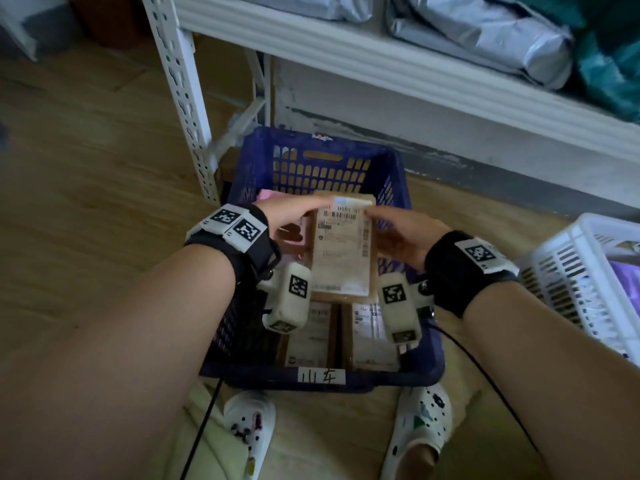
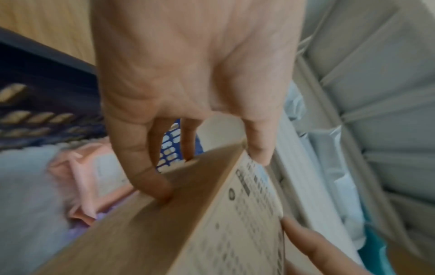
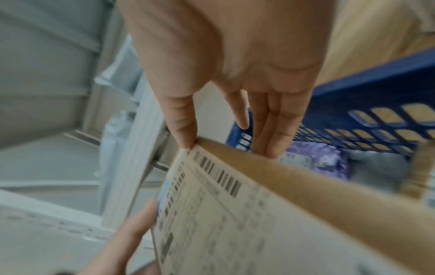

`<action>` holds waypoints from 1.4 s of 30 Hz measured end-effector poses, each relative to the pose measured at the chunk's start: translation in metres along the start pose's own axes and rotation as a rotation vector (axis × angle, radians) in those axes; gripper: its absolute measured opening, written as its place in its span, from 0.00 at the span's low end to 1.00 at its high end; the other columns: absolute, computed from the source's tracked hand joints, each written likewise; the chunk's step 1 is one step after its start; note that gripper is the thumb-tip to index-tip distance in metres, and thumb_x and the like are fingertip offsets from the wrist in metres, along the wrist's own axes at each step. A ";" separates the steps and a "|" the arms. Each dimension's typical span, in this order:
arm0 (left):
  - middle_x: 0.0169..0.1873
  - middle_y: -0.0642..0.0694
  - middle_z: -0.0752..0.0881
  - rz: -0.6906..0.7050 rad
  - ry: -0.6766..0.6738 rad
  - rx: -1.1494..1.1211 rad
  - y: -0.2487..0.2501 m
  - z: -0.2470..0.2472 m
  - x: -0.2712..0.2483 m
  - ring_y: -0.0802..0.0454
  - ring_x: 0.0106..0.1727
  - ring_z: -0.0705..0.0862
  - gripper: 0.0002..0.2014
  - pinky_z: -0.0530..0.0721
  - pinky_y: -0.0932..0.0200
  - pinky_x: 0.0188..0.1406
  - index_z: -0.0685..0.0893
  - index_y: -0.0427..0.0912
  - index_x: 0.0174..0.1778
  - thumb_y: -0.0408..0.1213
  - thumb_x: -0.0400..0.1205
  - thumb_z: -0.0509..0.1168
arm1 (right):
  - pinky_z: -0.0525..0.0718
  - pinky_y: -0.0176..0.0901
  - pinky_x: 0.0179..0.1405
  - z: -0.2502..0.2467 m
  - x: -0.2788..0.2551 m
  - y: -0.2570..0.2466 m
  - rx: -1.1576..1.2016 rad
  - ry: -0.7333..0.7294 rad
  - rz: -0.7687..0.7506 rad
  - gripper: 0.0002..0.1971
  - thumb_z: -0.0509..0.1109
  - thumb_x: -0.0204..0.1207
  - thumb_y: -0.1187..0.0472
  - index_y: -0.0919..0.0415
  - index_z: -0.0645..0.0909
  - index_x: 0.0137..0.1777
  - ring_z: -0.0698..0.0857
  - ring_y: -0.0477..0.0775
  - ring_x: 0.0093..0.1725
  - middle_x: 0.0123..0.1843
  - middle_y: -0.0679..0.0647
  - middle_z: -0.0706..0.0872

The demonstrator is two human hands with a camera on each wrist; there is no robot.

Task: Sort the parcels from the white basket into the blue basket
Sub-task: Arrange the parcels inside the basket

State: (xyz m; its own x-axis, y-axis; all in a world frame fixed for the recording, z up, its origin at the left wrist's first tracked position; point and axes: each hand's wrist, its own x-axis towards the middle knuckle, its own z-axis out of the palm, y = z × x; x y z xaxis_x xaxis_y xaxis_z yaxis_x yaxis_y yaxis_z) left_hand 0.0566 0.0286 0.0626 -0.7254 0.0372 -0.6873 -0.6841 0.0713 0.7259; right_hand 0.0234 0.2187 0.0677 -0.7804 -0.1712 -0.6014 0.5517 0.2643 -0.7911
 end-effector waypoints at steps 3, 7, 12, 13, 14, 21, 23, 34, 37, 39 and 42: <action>0.47 0.44 0.90 0.114 -0.052 -0.101 0.013 0.011 -0.019 0.45 0.53 0.88 0.22 0.83 0.43 0.61 0.89 0.46 0.45 0.62 0.68 0.72 | 0.82 0.47 0.60 -0.016 -0.023 -0.023 0.076 0.055 -0.168 0.06 0.74 0.73 0.53 0.55 0.85 0.43 0.86 0.51 0.40 0.36 0.52 0.89; 0.46 0.47 0.91 0.280 -0.028 -0.182 0.020 0.031 -0.038 0.47 0.53 0.87 0.23 0.80 0.42 0.65 0.88 0.49 0.51 0.63 0.72 0.68 | 0.80 0.41 0.46 -0.029 -0.047 -0.026 0.115 0.070 -0.281 0.06 0.72 0.75 0.53 0.54 0.85 0.41 0.85 0.46 0.36 0.31 0.47 0.88; 0.40 0.46 0.92 0.308 -0.025 -0.229 0.022 0.034 -0.051 0.47 0.48 0.87 0.19 0.82 0.49 0.54 0.91 0.49 0.34 0.61 0.74 0.67 | 0.82 0.36 0.28 -0.032 -0.057 -0.021 0.227 -0.018 -0.294 0.07 0.70 0.77 0.52 0.55 0.83 0.44 0.84 0.47 0.33 0.35 0.50 0.86; 0.40 0.46 0.92 0.313 -0.023 -0.222 0.022 0.034 -0.051 0.46 0.49 0.88 0.20 0.83 0.49 0.53 0.91 0.49 0.33 0.62 0.73 0.67 | 0.82 0.36 0.27 -0.033 -0.057 -0.020 0.231 -0.036 -0.293 0.08 0.70 0.77 0.51 0.55 0.82 0.45 0.85 0.47 0.31 0.35 0.50 0.86; 0.39 0.47 0.92 0.315 -0.017 -0.213 0.022 0.035 -0.053 0.46 0.48 0.88 0.20 0.82 0.49 0.51 0.91 0.49 0.34 0.62 0.73 0.66 | 0.81 0.37 0.28 -0.034 -0.058 -0.019 0.229 -0.054 -0.289 0.09 0.70 0.77 0.49 0.55 0.81 0.45 0.85 0.47 0.30 0.33 0.50 0.87; 0.34 0.50 0.92 0.313 -0.061 -0.141 0.029 0.051 -0.057 0.49 0.45 0.87 0.20 0.81 0.52 0.53 0.89 0.49 0.37 0.61 0.77 0.63 | 0.78 0.43 0.32 -0.048 -0.059 -0.015 0.247 -0.039 -0.240 0.15 0.70 0.74 0.44 0.52 0.82 0.32 0.83 0.52 0.34 0.37 0.53 0.87; 0.32 0.51 0.92 0.314 -0.057 -0.138 0.029 0.053 -0.057 0.49 0.46 0.87 0.21 0.78 0.48 0.60 0.91 0.50 0.31 0.60 0.77 0.63 | 0.77 0.44 0.33 -0.050 -0.058 -0.014 0.246 -0.020 -0.234 0.14 0.70 0.74 0.43 0.52 0.81 0.34 0.83 0.53 0.36 0.40 0.54 0.86; 0.41 0.48 0.92 0.319 -0.078 -0.157 0.028 0.045 -0.058 0.48 0.51 0.87 0.17 0.81 0.52 0.52 0.87 0.49 0.45 0.58 0.78 0.63 | 0.80 0.53 0.58 -0.047 -0.046 -0.009 0.208 -0.054 -0.235 0.15 0.73 0.70 0.43 0.55 0.84 0.45 0.85 0.57 0.48 0.46 0.58 0.90; 0.43 0.47 0.92 0.326 -0.076 -0.158 0.028 0.043 -0.057 0.48 0.52 0.88 0.17 0.82 0.53 0.53 0.88 0.49 0.45 0.58 0.79 0.62 | 0.81 0.51 0.55 -0.045 -0.046 -0.010 0.223 -0.064 -0.242 0.14 0.72 0.72 0.45 0.56 0.82 0.44 0.85 0.57 0.45 0.42 0.57 0.90; 0.44 0.46 0.92 0.329 -0.075 -0.165 0.027 0.042 -0.057 0.48 0.52 0.87 0.17 0.82 0.52 0.56 0.88 0.49 0.45 0.58 0.78 0.63 | 0.81 0.51 0.56 -0.044 -0.045 -0.011 0.220 -0.065 -0.242 0.13 0.72 0.72 0.45 0.55 0.82 0.44 0.85 0.57 0.46 0.43 0.57 0.90; 0.42 0.47 0.92 0.325 -0.073 -0.170 0.027 0.040 -0.057 0.48 0.50 0.88 0.17 0.82 0.51 0.55 0.88 0.49 0.44 0.58 0.79 0.62 | 0.80 0.52 0.59 -0.041 -0.043 -0.012 0.199 -0.060 -0.242 0.14 0.72 0.72 0.45 0.55 0.81 0.45 0.85 0.58 0.48 0.45 0.58 0.90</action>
State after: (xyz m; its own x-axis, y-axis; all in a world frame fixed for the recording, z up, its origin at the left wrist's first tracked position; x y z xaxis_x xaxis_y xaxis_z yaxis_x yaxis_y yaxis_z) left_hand 0.0824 0.0677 0.1200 -0.9036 0.1018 -0.4162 -0.4266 -0.1225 0.8961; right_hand 0.0385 0.2621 0.1076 -0.8805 -0.2636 -0.3940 0.4037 0.0190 -0.9147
